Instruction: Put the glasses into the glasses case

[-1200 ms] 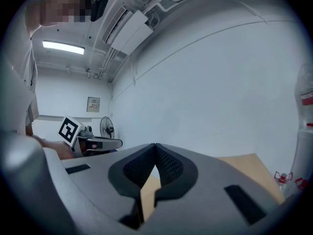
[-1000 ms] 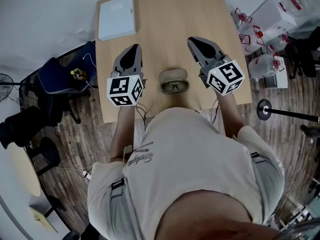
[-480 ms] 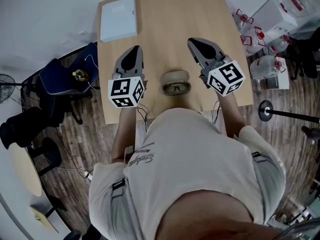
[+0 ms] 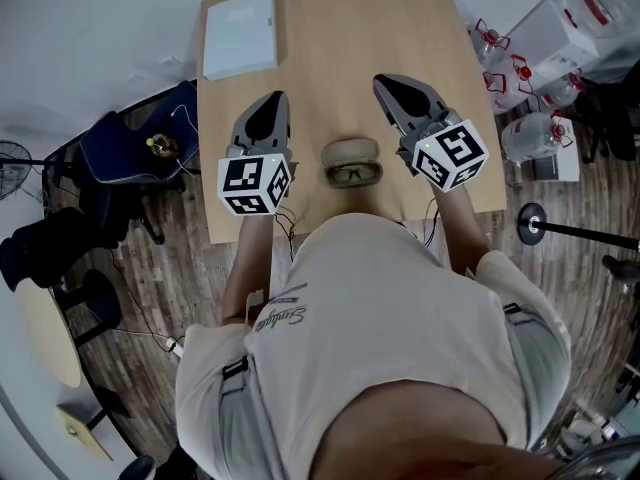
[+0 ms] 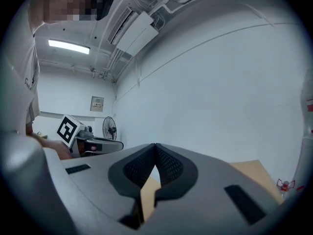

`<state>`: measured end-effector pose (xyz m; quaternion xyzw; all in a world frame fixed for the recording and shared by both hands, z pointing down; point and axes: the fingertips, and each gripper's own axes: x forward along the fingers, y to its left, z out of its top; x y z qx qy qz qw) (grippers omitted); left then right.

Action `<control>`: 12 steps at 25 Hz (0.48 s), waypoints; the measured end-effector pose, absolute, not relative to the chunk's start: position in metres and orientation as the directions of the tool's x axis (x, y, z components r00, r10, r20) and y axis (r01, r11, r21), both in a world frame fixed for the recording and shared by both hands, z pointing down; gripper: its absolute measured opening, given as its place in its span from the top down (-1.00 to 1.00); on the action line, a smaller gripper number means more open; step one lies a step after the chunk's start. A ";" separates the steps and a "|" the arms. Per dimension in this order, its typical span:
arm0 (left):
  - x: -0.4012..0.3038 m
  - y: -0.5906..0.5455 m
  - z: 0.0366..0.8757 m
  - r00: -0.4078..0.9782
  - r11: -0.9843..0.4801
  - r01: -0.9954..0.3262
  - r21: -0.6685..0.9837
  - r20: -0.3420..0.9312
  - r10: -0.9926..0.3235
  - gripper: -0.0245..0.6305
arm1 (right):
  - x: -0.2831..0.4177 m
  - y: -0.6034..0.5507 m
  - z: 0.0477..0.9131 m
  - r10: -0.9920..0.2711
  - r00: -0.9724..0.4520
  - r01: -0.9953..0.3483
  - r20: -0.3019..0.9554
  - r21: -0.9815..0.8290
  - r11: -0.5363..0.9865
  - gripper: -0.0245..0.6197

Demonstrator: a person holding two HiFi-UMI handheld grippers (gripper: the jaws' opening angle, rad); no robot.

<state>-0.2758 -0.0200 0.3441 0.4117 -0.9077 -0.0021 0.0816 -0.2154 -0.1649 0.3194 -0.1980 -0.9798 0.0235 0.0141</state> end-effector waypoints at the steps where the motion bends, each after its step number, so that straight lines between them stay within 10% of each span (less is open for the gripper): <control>1: -0.274 -0.021 0.344 -0.646 0.659 -0.749 0.071 0.146 -0.750 0.87 | -0.215 -0.164 0.318 0.389 -0.921 0.388 0.017 -0.050 0.920 0.94; 12: -0.269 -0.011 0.346 -0.654 0.667 -0.740 0.088 0.138 -0.744 0.87 | -0.206 -0.164 0.317 0.401 -0.916 0.398 -0.003 -0.118 0.910 0.94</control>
